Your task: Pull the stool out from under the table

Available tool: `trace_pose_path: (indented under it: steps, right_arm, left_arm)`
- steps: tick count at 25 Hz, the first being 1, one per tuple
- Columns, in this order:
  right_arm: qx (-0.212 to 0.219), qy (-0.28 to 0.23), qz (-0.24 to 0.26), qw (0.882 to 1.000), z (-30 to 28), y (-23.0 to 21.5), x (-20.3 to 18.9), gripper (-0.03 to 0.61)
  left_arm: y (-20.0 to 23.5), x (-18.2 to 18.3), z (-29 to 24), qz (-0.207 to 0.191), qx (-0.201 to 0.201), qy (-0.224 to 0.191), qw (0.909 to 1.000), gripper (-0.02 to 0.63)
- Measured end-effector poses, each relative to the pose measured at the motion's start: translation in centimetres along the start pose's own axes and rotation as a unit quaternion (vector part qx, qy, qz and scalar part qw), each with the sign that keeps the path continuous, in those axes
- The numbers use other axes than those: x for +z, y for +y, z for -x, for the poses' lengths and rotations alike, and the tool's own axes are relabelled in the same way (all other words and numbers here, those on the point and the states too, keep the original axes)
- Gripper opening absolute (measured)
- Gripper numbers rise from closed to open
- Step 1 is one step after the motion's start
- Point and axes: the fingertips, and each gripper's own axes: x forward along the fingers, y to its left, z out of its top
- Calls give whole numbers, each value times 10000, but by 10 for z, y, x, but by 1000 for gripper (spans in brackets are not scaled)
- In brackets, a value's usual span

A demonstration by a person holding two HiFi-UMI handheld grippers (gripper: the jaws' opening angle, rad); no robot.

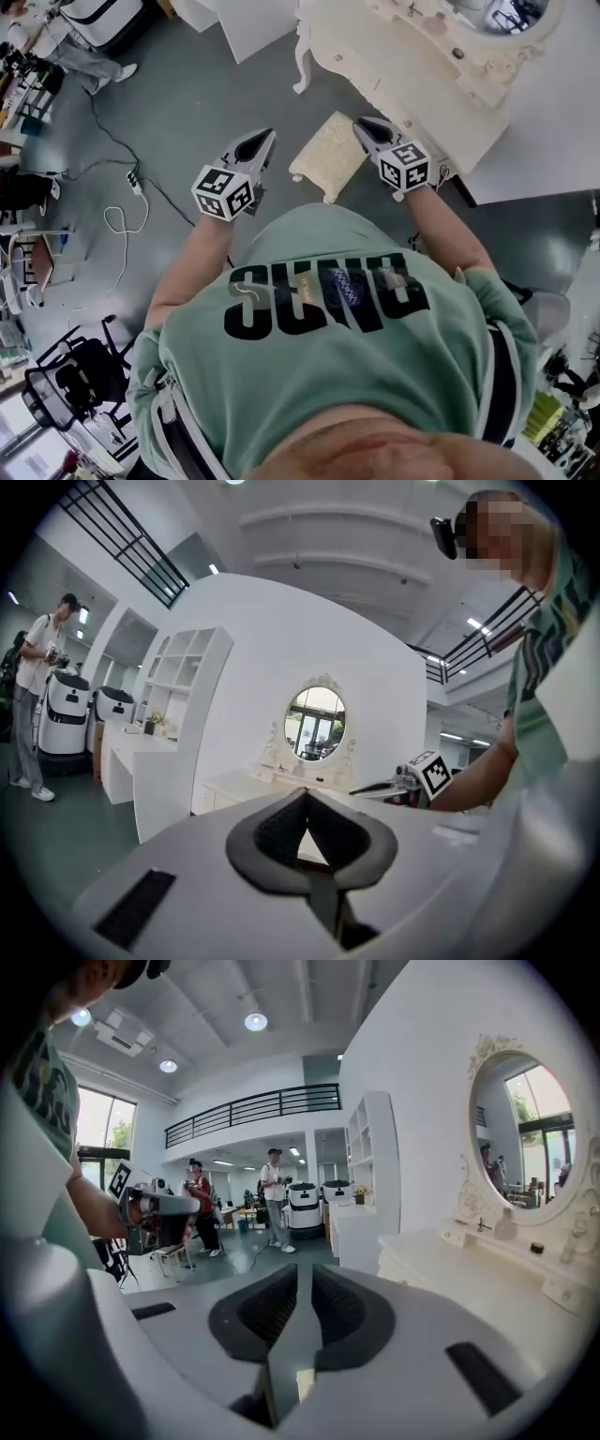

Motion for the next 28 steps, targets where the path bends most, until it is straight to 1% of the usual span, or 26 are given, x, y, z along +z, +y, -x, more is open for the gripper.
trace_pose_path:
  steps: [4, 8, 12, 15, 18, 21, 24, 28]
  right_arm:
    - [-412, -175, -208, 9988, -2, 30, 9, -3]
    - [-485, -285, -444, 9974, 1, 55, 14, -6]
    - [-567, -404, -536, 9961, 19, 57, 20, -6]
    - [-503, -505, -474, 9963, 40, 46, 21, -6]
    - [-383, -504, -315, 9975, 57, 31, 22, -6]
    - [-259, -435, -272, 9983, 74, 19, 18, -6]
    - [-123, -392, -142, 9991, 90, 6, 14, -6]
    - [-27, -371, -178, 9992, 100, -6, 8, -6]
  left_arm:
    - [16, 3, 35, -99, -285, 58, 9995, 8]
    - [25, -3, 54, -90, -480, 144, 9987, 8]
    - [18, -2, 52, -64, -578, 145, 9982, 8]
    - [0, -1, 43, -149, -537, 56, 9984, 8]
    - [-18, 0, 32, -278, -355, -62, 9990, 8]
    - [-32, -5, 24, -83, -107, -97, 9999, 8]
    - [-49, -10, 12, 90, 23, -105, 9999, 8]
    - [-68, -11, 1, 93, 46, -114, 9999, 8]
